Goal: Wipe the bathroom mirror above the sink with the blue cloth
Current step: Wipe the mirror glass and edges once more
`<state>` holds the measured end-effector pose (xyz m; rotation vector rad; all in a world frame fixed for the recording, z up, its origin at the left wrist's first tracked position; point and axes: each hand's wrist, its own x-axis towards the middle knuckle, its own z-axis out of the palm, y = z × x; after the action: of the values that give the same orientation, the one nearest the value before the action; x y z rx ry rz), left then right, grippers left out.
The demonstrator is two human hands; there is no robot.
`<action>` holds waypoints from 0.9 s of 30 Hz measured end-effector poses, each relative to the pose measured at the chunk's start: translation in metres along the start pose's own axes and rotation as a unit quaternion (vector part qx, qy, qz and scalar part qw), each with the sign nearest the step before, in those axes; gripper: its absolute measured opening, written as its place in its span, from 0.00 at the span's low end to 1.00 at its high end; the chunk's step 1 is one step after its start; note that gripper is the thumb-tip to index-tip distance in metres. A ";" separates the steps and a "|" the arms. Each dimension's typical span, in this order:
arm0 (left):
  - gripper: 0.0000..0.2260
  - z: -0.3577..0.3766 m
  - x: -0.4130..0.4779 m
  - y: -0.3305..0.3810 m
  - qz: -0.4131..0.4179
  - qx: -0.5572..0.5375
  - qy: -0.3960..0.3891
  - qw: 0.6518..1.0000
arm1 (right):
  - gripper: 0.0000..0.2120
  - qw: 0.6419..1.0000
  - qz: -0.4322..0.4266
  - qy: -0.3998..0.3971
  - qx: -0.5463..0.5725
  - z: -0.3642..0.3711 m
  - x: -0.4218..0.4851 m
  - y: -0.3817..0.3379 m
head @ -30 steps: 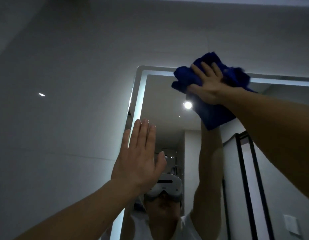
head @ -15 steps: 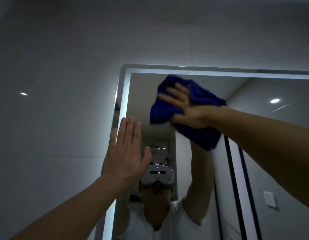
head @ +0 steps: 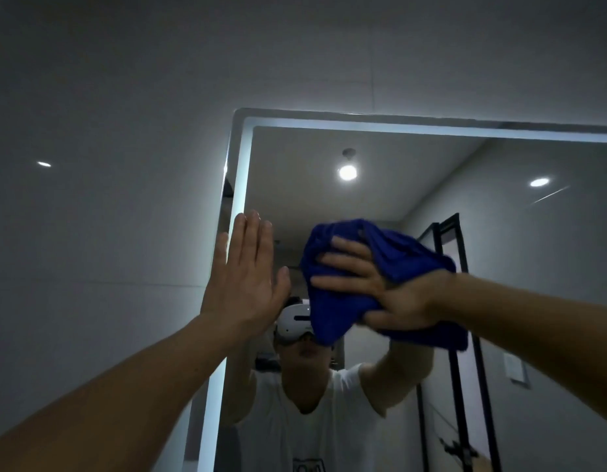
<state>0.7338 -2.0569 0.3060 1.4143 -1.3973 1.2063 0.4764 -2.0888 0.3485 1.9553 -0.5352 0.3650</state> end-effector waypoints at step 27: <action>0.31 0.033 -0.132 -0.018 0.000 -0.013 -0.035 0.999 | 0.37 0.959 0.257 0.104 0.058 0.042 -0.006 -0.107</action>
<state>0.7630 -2.0556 0.1718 1.4510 -1.4551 1.1438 0.5275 -2.0860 0.2453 1.8385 -0.8993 0.9376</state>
